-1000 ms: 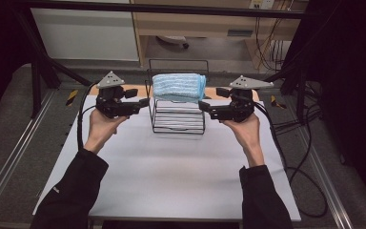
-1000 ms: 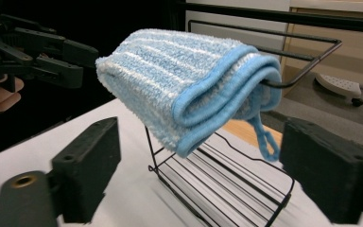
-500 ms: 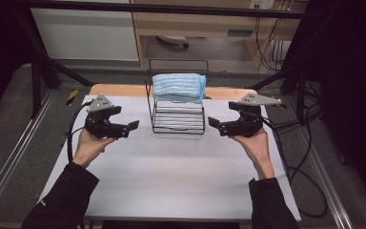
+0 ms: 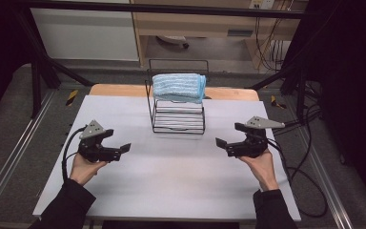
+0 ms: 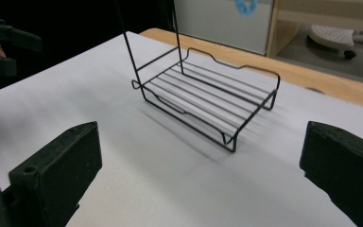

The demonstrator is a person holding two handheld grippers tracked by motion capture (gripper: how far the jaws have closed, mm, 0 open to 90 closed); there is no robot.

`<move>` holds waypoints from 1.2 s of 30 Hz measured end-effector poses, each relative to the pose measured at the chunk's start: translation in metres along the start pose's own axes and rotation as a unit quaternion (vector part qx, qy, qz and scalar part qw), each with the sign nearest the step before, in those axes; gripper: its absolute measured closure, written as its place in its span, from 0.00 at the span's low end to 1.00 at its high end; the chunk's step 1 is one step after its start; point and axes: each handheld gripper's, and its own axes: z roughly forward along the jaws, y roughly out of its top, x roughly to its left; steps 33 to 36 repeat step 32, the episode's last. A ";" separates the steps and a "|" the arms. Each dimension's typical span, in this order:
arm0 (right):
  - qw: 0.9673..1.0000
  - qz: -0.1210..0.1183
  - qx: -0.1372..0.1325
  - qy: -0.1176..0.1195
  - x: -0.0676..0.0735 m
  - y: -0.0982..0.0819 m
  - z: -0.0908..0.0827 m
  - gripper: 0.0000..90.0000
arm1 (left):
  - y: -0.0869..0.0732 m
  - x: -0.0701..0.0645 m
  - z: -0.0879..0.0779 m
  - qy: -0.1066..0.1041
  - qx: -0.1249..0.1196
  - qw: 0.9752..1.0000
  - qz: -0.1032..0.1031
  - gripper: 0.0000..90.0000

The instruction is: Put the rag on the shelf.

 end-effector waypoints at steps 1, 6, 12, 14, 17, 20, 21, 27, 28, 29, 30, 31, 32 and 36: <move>1.000 0.003 0.000 0.001 -0.001 -0.005 -0.001 0.01 | -0.005 0.001 -0.001 0.001 0.001 1.000 0.000 0.13; 1.000 0.018 0.010 0.002 -0.007 -0.031 -0.004 0.01 | -0.027 0.004 -0.004 -0.004 0.005 1.000 -0.008 0.13; 0.999 0.025 0.029 0.000 -0.013 -0.062 -0.009 0.00 | -0.053 0.009 -0.007 -0.003 0.026 1.000 -0.010 0.13; 0.999 0.029 0.031 -0.001 -0.015 -0.072 -0.011 0.00 | -0.058 0.011 -0.008 -0.002 0.031 0.999 -0.013 0.13; 0.999 0.030 0.038 -0.002 -0.018 -0.085 -0.015 0.00 | -0.065 0.014 -0.010 -0.001 0.035 0.999 -0.015 0.13; 0.999 0.034 0.040 0.000 -0.020 -0.096 -0.019 0.00 | -0.072 0.015 -0.010 0.003 0.042 0.999 -0.015 0.13; 0.999 0.035 0.041 -0.001 -0.020 -0.099 -0.020 0.00 | -0.074 0.014 -0.009 0.004 0.044 0.999 -0.012 0.13; 0.998 0.036 0.048 -0.004 -0.021 -0.107 -0.022 0.00 | -0.078 0.014 -0.009 0.004 0.050 0.999 -0.009 0.13; 0.998 0.035 0.049 -0.003 -0.021 -0.107 -0.022 0.00 | -0.079 0.014 -0.009 0.004 0.050 0.999 -0.009 0.13; 0.998 0.032 0.048 -0.003 -0.021 -0.107 -0.021 0.00 | -0.079 0.013 -0.009 0.004 0.049 0.999 -0.010 0.13; 0.998 0.031 0.049 -0.003 -0.021 -0.107 -0.021 0.00 | -0.079 0.013 -0.009 0.003 0.048 0.999 -0.011 0.13; 0.998 0.027 0.052 -0.004 -0.021 -0.107 -0.020 0.00 | -0.079 0.014 -0.009 0.003 0.049 0.999 -0.010 0.13; 0.998 0.027 0.055 -0.005 -0.021 -0.108 -0.020 0.00 | -0.079 0.014 -0.009 0.002 0.049 0.999 -0.011 0.13; 0.998 0.027 0.055 -0.005 -0.021 -0.108 -0.020 0.00 | -0.079 0.014 -0.009 0.002 0.049 0.999 -0.011 0.13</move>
